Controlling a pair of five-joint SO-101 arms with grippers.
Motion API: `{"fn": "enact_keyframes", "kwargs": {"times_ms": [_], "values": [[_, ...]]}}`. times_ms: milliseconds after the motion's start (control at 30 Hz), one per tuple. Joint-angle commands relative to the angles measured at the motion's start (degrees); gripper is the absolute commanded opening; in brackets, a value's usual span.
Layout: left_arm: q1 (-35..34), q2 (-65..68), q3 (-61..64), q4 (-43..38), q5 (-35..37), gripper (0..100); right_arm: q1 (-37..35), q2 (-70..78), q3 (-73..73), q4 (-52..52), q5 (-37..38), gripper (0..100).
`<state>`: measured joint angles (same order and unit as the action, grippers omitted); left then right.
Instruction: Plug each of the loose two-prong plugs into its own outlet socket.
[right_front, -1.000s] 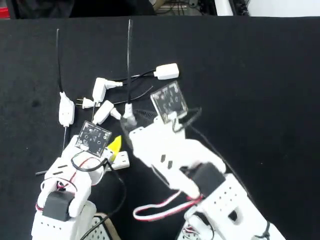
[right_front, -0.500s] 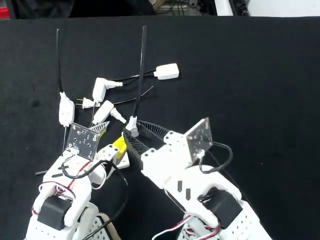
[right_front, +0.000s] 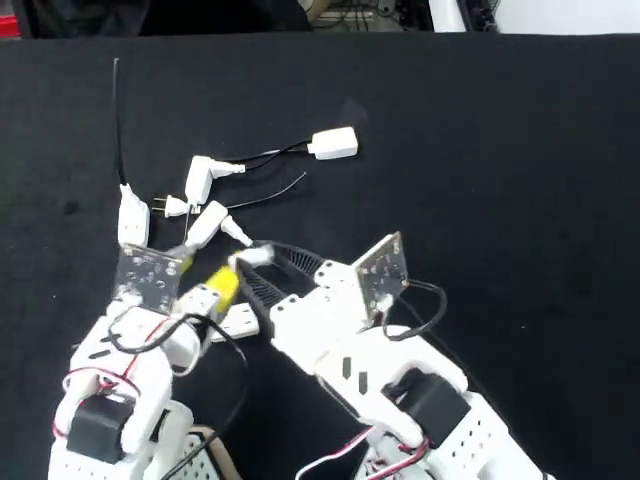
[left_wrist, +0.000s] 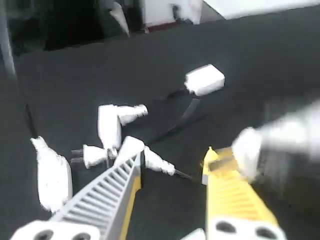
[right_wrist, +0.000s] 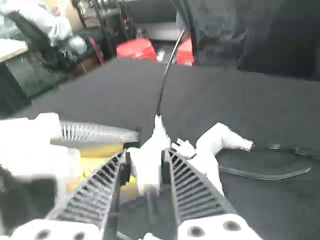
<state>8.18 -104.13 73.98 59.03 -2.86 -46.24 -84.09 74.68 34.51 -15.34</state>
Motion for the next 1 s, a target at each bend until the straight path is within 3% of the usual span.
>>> {"fn": "enact_keyframes", "kwargs": {"times_ms": [0, 200, 433, 567, 700, 833, 967], "values": [[-1.89, -0.35, 1.27, -5.54, 0.35, 21, -1.76, 3.03, -2.59, 1.67, 0.18, 1.4], [-2.15, -0.35, 2.24, -6.15, 0.26, 21, -1.76, 4.7, -4.79, 4.13, 2.2, 1.3], [-2.42, -0.35, 4.62, -5.8, -5.45, 20, -0.7, 5.85, -5.49, 4.4, 7.82, 1.2], [-3.21, -0.26, 5.49, -1.23, -13.89, 20, 6.07, 6.37, -11.38, 12.48, 12.31, 1.2], [-8.13, -0.26, 5.23, 9.05, -26.55, 20, 8.79, 13.58, -19.21, 21.54, 16.09, 1.2], [-13.67, -0.26, 8.66, 18.81, -36.84, 20, 7.47, 27.3, -24.22, 21.36, 26.55, 1.2], [-19.91, -0.26, 12.62, 20.57, -40.62, 20, 3.43, 40.75, -29.05, 21.54, 47.56, 1.2]]}}
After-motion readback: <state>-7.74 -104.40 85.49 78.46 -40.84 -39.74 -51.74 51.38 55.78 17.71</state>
